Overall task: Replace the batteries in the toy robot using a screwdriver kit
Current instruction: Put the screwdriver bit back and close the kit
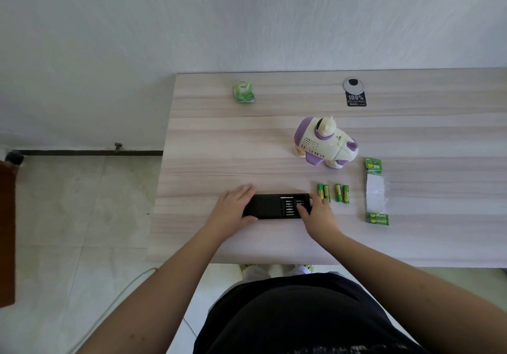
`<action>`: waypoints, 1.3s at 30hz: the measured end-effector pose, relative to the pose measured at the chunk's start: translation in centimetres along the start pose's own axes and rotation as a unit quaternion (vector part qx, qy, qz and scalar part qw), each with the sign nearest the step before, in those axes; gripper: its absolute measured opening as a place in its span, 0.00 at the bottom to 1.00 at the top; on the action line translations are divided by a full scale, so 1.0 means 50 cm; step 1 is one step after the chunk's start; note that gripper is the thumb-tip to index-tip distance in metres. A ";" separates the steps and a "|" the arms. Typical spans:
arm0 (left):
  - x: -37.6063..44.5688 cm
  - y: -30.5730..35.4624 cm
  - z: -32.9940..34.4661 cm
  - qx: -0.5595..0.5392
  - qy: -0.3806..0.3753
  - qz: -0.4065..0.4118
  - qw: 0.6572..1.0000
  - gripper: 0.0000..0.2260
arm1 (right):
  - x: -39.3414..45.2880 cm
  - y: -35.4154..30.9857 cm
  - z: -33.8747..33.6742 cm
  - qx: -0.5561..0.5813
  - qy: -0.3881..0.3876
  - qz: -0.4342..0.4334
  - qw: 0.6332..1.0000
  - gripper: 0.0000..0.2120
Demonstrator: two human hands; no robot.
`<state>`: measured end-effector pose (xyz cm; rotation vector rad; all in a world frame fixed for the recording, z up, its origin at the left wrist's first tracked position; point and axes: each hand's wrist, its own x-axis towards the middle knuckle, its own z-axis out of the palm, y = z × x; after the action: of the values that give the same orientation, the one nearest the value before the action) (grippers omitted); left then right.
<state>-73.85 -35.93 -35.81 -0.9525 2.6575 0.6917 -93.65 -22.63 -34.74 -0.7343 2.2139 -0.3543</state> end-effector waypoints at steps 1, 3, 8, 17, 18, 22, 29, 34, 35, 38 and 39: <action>-0.008 -0.003 0.004 -0.075 0.038 -0.044 0.995 0.34 | -0.001 -0.002 0.000 0.012 0.002 0.002 1.000 0.21; -0.027 -0.006 0.009 -0.209 0.116 -0.147 0.960 0.30 | -0.001 -0.002 0.000 0.025 0.010 0.007 1.000 0.17; -0.059 0.007 0.015 -0.432 0.174 -0.318 0.826 0.20 | -0.004 0.006 -0.003 0.084 0.019 0.025 0.996 0.18; -0.048 0.026 0.019 -0.535 0.174 -0.385 0.731 0.22 | -0.020 -0.006 -0.008 0.207 0.001 0.068 0.976 0.26; -0.046 0.027 0.017 -0.535 0.176 -0.390 0.728 0.22 | -0.021 -0.007 -0.008 0.208 -0.002 0.068 0.976 0.26; -0.044 0.027 0.008 -0.537 0.176 -0.399 0.722 0.21 | -0.026 -0.012 -0.007 0.207 -0.004 0.070 0.976 0.26; -0.046 0.032 0.005 -0.532 0.181 -0.397 0.726 0.20 | -0.030 -0.015 -0.002 0.193 0.013 0.064 0.979 0.25; -0.049 0.032 0.001 -0.529 0.181 -0.403 0.725 0.20 | -0.036 -0.018 -0.005 0.190 0.018 0.059 0.980 0.25; -0.049 0.032 0.000 -0.527 0.180 -0.404 0.726 0.20 | -0.037 -0.019 -0.006 0.191 0.017 0.058 0.980 0.25; -0.048 0.034 -0.002 -0.524 0.180 -0.403 0.728 0.21 | -0.035 -0.017 -0.008 0.192 0.009 0.056 0.980 0.26; -0.047 0.035 -0.002 -0.524 0.180 -0.401 0.729 0.21 | -0.034 -0.015 -0.008 0.192 0.004 0.055 0.980 0.26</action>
<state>-73.20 -33.53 -34.23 -2.4638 1.4975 1.8937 -92.73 -22.20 -33.14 -0.3985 2.0956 -0.7049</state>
